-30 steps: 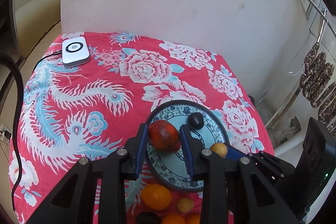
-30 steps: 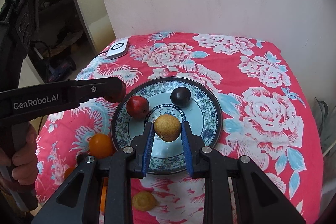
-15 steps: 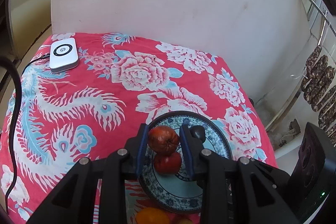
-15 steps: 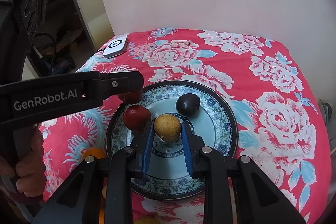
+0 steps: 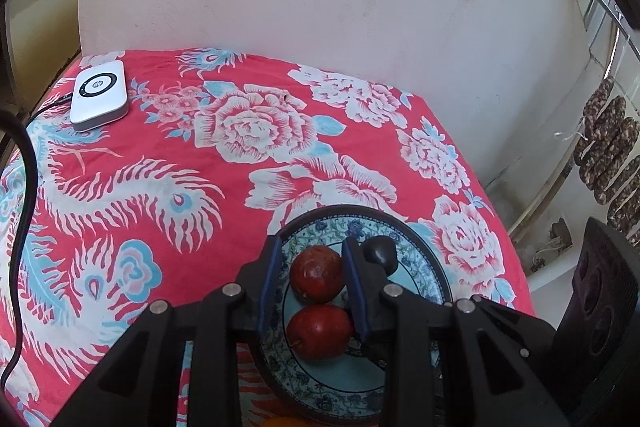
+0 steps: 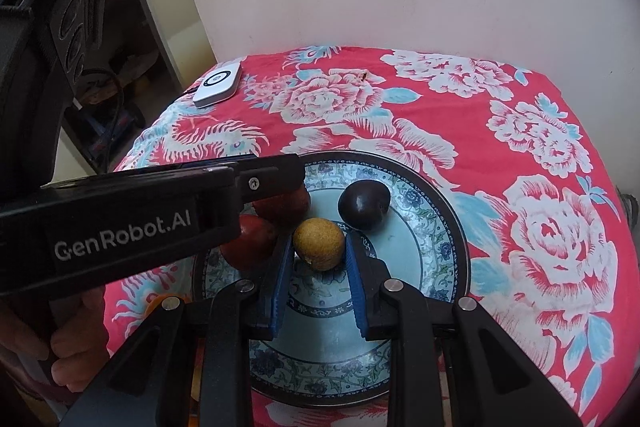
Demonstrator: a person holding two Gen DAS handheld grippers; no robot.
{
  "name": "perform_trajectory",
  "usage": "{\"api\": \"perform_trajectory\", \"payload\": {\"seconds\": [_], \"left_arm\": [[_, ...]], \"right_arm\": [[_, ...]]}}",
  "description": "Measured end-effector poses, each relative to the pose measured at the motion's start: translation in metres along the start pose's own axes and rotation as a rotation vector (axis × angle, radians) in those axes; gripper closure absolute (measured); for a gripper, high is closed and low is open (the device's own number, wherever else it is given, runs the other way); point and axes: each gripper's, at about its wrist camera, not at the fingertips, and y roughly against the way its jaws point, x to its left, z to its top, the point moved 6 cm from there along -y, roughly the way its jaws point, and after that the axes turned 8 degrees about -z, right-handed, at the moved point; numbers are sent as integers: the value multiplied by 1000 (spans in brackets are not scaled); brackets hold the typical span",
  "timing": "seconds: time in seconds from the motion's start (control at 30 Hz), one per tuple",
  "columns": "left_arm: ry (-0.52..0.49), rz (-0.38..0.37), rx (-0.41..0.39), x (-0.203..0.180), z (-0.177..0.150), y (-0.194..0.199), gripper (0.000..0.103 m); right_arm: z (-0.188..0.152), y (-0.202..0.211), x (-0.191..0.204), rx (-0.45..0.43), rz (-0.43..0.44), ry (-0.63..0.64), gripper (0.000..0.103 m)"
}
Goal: Organize fruits
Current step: 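Release the pomegranate on the plate with the left tool while the right tool releases the kiwi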
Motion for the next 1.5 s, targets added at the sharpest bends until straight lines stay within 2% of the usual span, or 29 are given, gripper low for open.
{"api": "perform_trajectory", "payload": {"seconds": [0.1,0.27,0.83,1.5], "left_arm": [[-17,16,-5,-1,0,2,71],[-17,19,-5,-1,0,9,69],[-9,65,-13,5,-13,42,63],[-11,126,3,7,-46,77,60]], "right_arm": [[0,1,-1,2,5,-2,75],[1,5,-2,-9,7,-6,68],[-2,29,-8,-31,18,-28,67],[-18,64,-10,-39,21,-39,66]]}}
